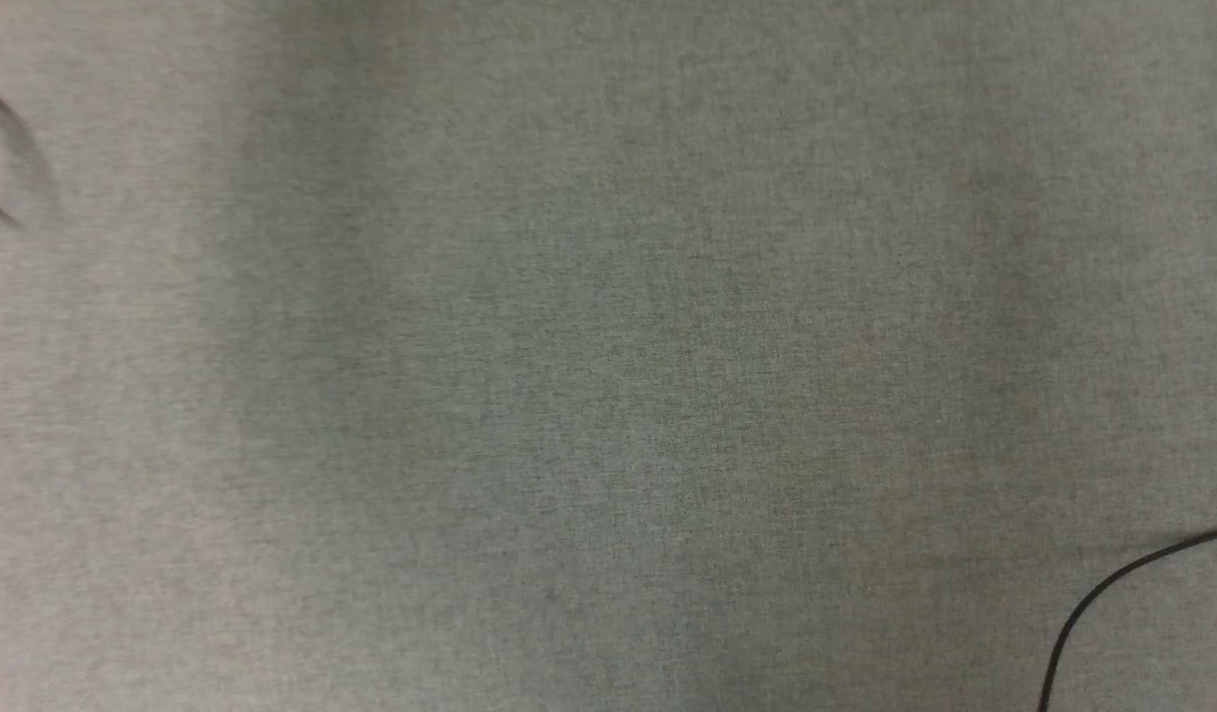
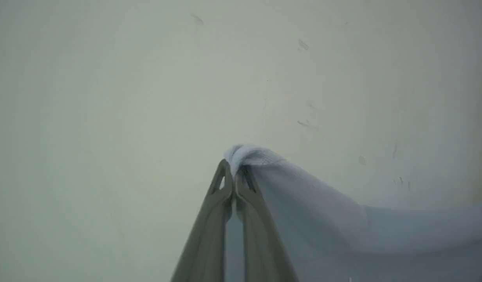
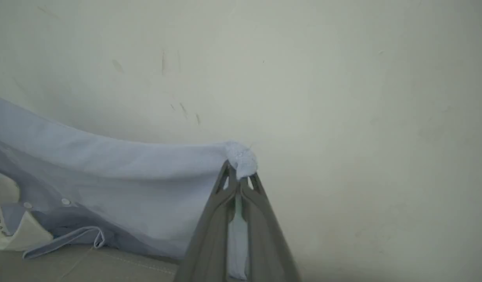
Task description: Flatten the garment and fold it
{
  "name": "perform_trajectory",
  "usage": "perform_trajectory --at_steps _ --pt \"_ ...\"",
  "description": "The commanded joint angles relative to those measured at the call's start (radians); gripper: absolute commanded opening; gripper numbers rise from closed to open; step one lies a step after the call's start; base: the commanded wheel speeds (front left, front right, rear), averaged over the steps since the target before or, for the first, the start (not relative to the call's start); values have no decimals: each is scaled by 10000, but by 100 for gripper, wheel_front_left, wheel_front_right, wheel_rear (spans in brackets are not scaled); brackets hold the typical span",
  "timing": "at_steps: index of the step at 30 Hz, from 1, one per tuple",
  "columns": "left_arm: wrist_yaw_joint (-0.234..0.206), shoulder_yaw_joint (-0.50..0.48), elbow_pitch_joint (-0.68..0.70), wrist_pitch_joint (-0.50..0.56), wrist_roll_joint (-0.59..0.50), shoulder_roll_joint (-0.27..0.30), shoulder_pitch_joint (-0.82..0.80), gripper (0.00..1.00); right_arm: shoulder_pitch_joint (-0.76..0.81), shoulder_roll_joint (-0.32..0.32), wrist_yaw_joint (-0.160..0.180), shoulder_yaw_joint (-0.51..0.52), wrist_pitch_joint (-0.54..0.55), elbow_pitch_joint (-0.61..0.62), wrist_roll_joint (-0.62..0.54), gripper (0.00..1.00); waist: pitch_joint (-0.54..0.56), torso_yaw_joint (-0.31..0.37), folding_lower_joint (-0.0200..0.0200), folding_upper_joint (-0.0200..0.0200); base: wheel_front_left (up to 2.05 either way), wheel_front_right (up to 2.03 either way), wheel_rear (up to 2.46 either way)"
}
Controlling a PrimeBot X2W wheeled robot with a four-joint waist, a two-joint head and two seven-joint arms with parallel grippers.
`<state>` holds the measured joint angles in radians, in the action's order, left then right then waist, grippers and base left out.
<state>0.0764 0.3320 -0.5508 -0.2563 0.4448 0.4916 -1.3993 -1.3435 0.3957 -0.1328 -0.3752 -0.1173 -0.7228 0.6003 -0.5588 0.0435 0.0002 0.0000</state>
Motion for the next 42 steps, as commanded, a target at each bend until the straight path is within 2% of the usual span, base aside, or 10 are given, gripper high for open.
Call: perform_trajectory --at_steps 1,5,12,15,19,23,28,31,37,42 --pt "-68 -25 77 -48 17 -64 423 0 332 -18 21 -89 -102 -42 44 0 502 -120 -2 0 0 0 0" --pt "-199 3 680 -52 -137 -176 3242 0 2061 82 21 -930 -550 -19 251 0 1325 -185 -2 0 0 0 0" --pt "-538 698 1485 259 -144 -148 7697 0 5178 891 21 -2008 -1099 528 533 0 3160 -572 -2 0 0 0 0" --pt "-616 953 2134 985 82 148 9299 0 6519 1014 21 -2075 -1198 1070 1087 0 3816 -708 -2 0 0 0 0" --pt "-885 1043 3257 2042 459 735 11105 0 7907 1444 21 -2553 -1263 1787 702 0 4574 -848 -2 0 0 0 0" --pt "-1119 1046 4610 2795 718 1445 12569 0 8912 1507 21 -2550 -1098 2269 506 0 5212 -922 -2 0 0 0 0" --pt "-1447 1026 6132 3585 1124 2009 13964 0 9912 1846 21 -2243 -16 2772 330 0 5777 -1059 -2 0 0 0 0" --pt "-1579 1030 6891 4021 1324 2363 14628 0 10538 2287 21 -1922 975 3333 422 0 5981 -1094 -2 0 0 0 0" --pt "-1646 1222 8088 5020 2065 2921 15995 0 12148 3069 21 -1055 3193 4710 1008 0 6292 -1046 -2 0 0 0 0" --pt "-1838 1351 8757 5934 2887 3230 16973 0 13628 3376 21 -43 4797 5851 1505 0 6432 -1013 -2 0 0 0 0"
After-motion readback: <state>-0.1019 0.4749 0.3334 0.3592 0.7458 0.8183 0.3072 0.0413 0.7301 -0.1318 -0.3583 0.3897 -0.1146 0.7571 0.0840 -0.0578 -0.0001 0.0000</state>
